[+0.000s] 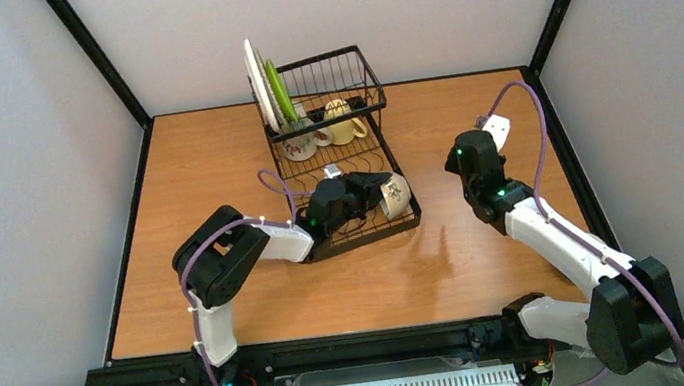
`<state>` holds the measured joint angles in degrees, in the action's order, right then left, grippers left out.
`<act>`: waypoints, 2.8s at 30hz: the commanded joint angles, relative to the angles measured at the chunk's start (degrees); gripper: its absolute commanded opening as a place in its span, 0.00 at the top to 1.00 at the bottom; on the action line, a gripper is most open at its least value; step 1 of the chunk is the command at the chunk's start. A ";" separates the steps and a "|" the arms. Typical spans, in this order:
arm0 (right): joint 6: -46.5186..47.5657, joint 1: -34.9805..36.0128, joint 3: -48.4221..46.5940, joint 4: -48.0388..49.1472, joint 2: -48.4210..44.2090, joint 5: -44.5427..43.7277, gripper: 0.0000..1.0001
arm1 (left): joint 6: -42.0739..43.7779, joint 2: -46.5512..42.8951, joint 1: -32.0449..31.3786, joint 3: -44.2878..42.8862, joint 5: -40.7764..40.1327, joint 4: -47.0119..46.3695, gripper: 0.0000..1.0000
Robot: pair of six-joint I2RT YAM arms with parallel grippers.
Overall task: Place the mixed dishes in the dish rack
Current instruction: Place the bowl on the dish rack.
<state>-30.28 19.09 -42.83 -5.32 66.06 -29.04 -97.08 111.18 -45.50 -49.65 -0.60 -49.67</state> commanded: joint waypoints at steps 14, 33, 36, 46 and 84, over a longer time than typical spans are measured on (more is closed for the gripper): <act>-1.13 -0.55 -2.25 -1.66 -2.14 -0.11 0.17 | 7.13 -6.77 -0.99 -5.09 -0.71 16.98 0.17; -3.58 -0.59 -7.77 -12.21 1.50 -4.42 0.17 | 11.32 -12.61 -1.21 -3.44 -3.40 34.25 0.12; -4.01 -0.55 -10.12 -15.80 3.65 -5.69 0.17 | 12.79 -14.93 -1.19 -2.73 -5.01 35.55 0.10; -6.32 -0.56 -12.90 -23.87 3.56 -9.36 0.16 | 19.77 -18.74 -1.20 -4.02 -5.87 39.54 0.05; -31.18 -26.51 -6.76 -55.57 -3.88 -0.69 0.16 | 25.98 -50.61 -2.32 16.32 9.59 44.90 0.04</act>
<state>-61.36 -3.86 -51.90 -60.66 64.53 -31.18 -72.01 61.58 -47.35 -34.02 7.22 -5.08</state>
